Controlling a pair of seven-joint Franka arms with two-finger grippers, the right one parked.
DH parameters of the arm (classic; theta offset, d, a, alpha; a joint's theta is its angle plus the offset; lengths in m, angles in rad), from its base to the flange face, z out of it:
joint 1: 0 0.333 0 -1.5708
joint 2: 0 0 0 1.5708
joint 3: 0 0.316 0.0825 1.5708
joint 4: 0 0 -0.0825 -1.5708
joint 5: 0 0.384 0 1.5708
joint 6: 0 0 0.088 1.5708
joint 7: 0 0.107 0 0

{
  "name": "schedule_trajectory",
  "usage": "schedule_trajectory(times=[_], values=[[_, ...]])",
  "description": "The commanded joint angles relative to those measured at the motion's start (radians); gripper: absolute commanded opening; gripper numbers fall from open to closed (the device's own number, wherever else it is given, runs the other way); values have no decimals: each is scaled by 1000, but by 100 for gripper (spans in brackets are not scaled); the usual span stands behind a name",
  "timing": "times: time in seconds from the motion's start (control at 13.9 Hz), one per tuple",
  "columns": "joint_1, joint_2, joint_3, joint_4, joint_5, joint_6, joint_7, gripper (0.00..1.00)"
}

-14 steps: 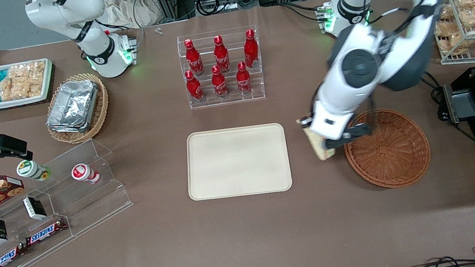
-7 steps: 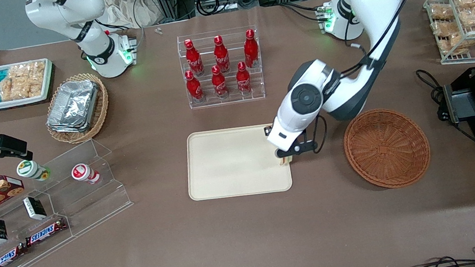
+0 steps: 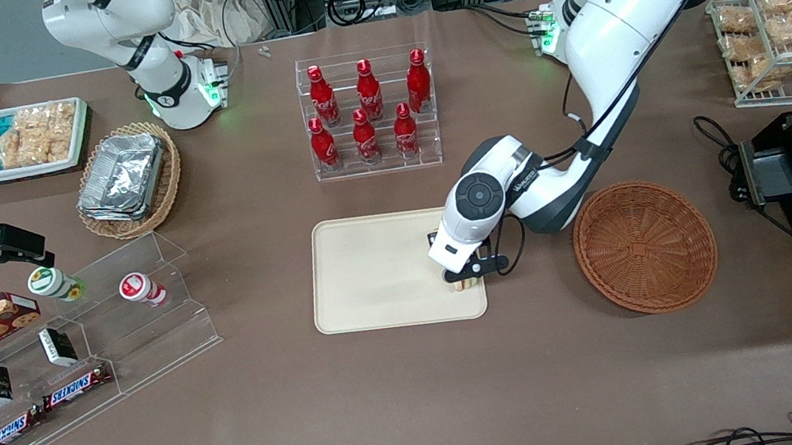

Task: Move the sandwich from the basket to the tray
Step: 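Carry the sandwich with the left gripper over to the cream tray, then lower the sandwich onto the tray and open the left gripper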

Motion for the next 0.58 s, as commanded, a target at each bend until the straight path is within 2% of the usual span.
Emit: schedule_trajectory(times=[0.0, 0.07, 0.14, 0.22, 0.51], values=[[-16, 44, 3, 62, 56, 3, -33, 43], [-16, 46, 3, 64, 59, 3, -33, 63], [-16, 46, 3, 66, 60, 1, -33, 95], [-16, 38, 3, 66, 63, -3, -33, 100], [-2, -2, 0, 99, 47, -86, -34, 100]])
